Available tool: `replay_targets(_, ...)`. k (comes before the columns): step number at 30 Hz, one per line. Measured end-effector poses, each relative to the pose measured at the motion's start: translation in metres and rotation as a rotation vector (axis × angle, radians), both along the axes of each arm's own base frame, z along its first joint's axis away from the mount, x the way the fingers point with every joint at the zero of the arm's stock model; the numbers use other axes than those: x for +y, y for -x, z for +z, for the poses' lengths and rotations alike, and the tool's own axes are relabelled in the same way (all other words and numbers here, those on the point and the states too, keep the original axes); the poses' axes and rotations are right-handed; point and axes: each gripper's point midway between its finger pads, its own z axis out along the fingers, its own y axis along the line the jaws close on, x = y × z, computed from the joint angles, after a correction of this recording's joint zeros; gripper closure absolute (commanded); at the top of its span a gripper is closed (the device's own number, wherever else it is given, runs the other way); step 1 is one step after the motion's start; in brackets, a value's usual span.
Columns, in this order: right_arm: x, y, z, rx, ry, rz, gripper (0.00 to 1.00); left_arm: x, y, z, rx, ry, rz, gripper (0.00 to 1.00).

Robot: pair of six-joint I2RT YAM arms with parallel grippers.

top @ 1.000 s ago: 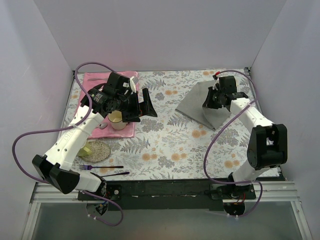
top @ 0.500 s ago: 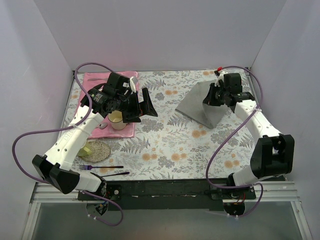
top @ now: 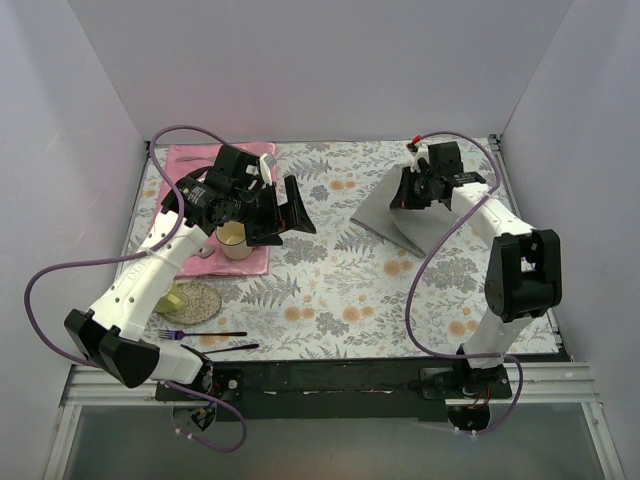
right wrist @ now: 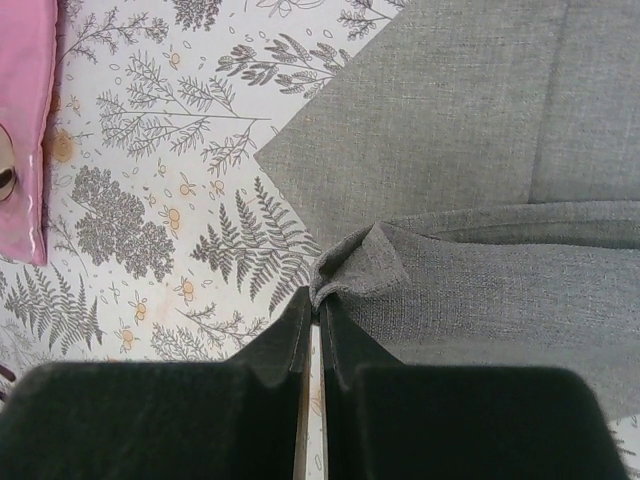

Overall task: Fold the napkin, place the utensils inside, and roll it up
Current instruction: Fold the napkin

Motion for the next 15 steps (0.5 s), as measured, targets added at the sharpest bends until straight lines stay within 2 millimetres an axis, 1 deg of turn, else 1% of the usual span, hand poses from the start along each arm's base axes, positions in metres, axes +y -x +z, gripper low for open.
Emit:
replay_targets(5,0.016,-0.013,-0.004,0.002,-0.007,0.044,0.97,0.000,0.000,0.000,0.001,0.000,0.000,0.08)
replay_targets(9,0.027,-0.019,-0.012,0.017,-0.013,0.071,0.96,0.000,0.000,-0.001,0.003,0.000,0.000,0.09)
replay_targets(15,0.036,-0.022,-0.029,0.055,-0.003,0.105,0.96,-0.002,-0.002,-0.005,0.018,-0.008,-0.001,0.08)
